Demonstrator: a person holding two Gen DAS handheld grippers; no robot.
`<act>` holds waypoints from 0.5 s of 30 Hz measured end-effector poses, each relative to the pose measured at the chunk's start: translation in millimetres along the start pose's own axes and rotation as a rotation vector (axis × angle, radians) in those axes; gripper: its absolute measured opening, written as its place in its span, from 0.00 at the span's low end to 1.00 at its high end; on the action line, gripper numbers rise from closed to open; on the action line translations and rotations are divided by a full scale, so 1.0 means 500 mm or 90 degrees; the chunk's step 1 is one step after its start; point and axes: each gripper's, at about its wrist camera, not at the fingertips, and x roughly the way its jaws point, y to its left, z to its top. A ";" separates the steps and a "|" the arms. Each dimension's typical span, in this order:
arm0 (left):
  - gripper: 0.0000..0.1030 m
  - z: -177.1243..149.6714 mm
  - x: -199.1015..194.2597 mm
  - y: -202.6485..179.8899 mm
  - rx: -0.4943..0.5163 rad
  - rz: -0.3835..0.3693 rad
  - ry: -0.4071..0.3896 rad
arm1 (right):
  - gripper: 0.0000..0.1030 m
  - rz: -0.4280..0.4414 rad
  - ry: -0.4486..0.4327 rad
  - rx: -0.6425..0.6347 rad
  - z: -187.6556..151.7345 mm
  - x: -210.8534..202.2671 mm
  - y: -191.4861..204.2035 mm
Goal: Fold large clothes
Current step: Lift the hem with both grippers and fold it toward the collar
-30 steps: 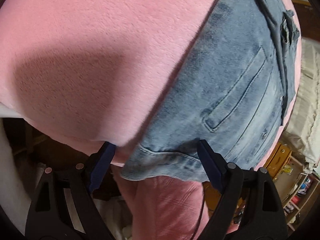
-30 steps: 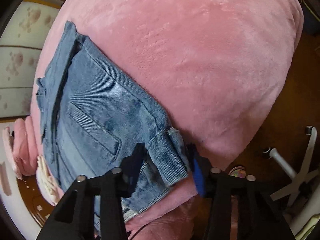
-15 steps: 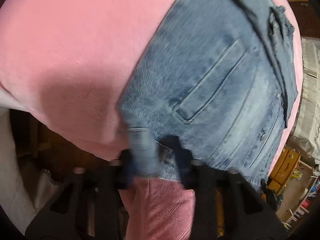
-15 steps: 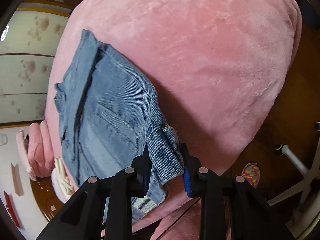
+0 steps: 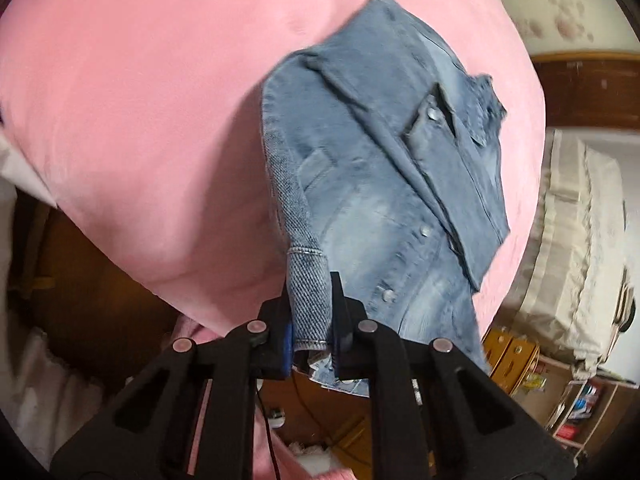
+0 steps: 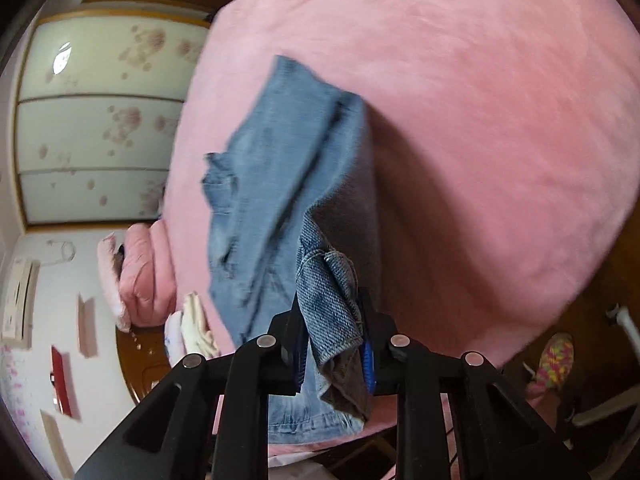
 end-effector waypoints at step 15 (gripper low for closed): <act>0.09 0.286 -0.205 -0.248 0.007 -0.048 -0.068 | 0.18 0.075 -0.110 -0.071 0.209 -0.034 0.342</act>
